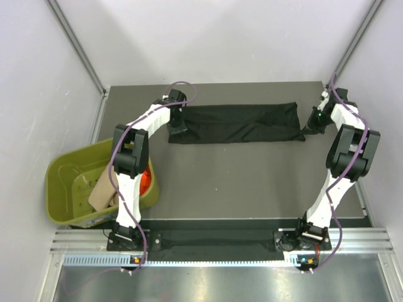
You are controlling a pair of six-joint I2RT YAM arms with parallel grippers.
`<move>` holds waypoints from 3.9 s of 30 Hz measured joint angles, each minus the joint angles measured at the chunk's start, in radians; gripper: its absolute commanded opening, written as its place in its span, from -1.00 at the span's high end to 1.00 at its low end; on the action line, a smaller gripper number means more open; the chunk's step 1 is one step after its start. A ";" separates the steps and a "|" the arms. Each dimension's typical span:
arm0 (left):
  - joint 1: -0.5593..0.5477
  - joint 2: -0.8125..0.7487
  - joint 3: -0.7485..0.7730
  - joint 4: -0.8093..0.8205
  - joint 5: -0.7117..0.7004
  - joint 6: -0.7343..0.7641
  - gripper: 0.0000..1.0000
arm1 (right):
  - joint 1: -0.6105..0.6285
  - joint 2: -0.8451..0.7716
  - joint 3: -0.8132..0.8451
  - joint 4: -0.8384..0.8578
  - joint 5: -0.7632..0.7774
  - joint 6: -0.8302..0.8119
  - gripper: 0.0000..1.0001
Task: Fold and stack the t-shirts
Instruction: Fold the tshirt
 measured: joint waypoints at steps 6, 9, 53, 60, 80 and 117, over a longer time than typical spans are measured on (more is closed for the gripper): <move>0.023 0.051 0.050 -0.004 -0.014 -0.007 0.49 | 0.000 0.048 0.100 -0.034 0.042 -0.038 1.00; 0.026 0.057 0.060 -0.007 -0.014 -0.008 0.50 | 0.003 0.076 0.133 -0.051 0.050 -0.054 1.00; -0.028 -0.055 0.040 -0.031 0.069 0.008 0.38 | 0.058 -0.148 -0.249 0.104 0.063 0.398 -0.38; -0.043 -0.119 -0.018 -0.031 0.088 0.008 0.38 | 0.055 -0.148 -0.322 0.183 0.040 0.474 -0.31; -0.056 -0.205 -0.104 -0.034 0.106 0.008 0.38 | -0.004 -0.085 -0.339 0.351 0.027 0.553 0.92; -0.085 -0.269 -0.153 -0.051 0.145 0.017 0.38 | 0.175 0.168 0.274 0.144 0.039 0.383 0.19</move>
